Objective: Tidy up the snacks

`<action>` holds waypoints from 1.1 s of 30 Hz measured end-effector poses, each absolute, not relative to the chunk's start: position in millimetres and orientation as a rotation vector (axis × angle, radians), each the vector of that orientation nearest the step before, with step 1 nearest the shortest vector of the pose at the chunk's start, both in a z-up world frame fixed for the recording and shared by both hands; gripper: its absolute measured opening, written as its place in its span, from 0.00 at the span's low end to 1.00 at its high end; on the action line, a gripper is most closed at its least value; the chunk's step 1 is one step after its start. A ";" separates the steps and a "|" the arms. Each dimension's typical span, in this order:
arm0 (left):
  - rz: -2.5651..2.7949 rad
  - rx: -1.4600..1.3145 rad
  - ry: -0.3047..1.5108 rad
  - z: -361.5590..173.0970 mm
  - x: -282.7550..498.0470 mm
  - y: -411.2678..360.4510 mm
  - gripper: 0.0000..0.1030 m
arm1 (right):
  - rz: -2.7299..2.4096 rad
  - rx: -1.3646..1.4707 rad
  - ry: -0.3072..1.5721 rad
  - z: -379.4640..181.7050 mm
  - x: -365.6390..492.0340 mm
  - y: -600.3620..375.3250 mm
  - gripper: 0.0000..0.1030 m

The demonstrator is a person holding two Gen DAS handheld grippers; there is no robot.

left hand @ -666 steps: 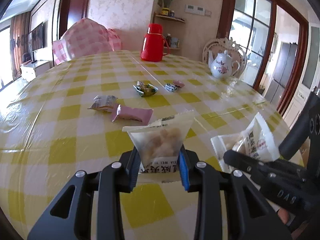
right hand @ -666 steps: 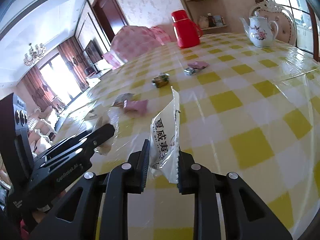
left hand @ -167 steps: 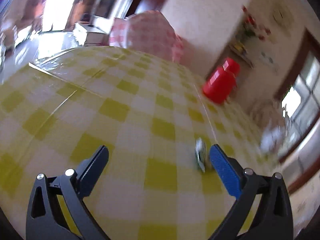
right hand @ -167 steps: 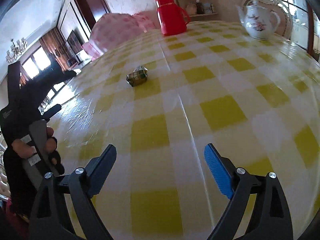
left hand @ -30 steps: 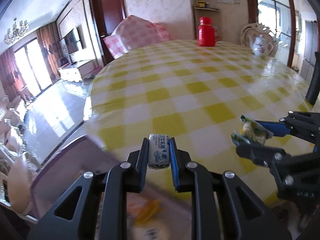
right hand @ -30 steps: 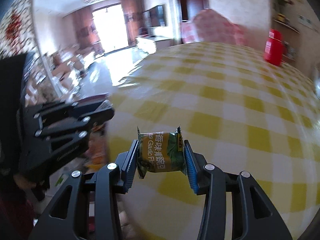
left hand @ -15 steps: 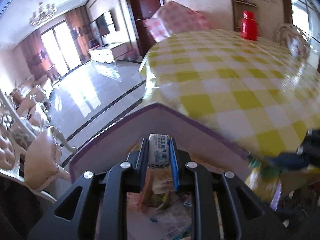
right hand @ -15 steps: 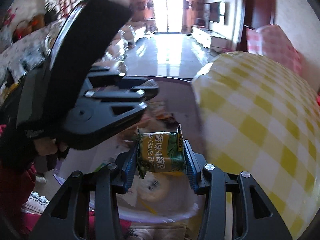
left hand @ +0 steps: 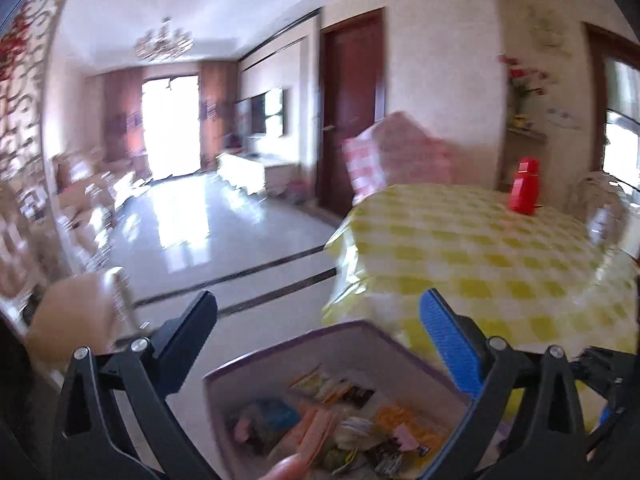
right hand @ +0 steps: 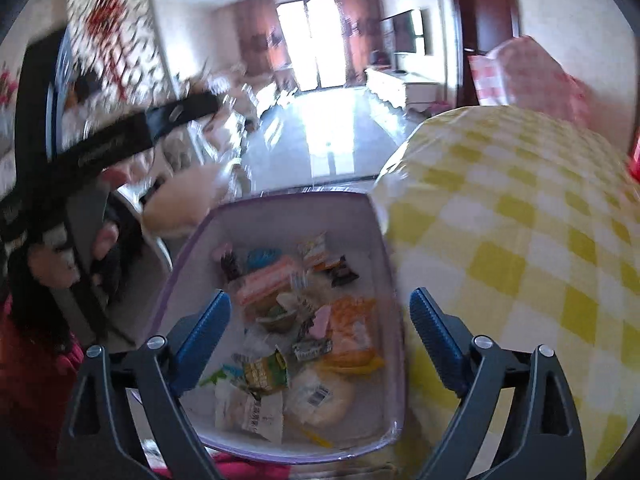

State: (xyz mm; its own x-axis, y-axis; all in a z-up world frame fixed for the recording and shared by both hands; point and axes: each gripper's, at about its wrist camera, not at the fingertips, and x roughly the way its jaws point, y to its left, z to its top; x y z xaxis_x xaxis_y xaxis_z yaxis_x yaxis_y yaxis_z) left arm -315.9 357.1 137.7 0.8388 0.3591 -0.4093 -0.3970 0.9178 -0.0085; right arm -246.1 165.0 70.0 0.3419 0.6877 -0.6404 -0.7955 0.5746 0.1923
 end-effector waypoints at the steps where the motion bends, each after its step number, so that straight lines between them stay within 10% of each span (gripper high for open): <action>1: 0.444 -0.096 0.439 138.9 -316.4 355.0 0.98 | 0.972 -0.151 0.765 71.3 -243.0 163.0 0.85; 17: 0.314 -0.048 0.944 47.3 -261.5 316.1 0.98 | 0.610 -0.305 0.913 30.1 -221.8 163.3 0.85; 33: 0.302 -0.049 0.985 30.7 -250.8 321.3 0.98 | 0.624 -0.321 0.944 17.2 -222.4 165.8 0.85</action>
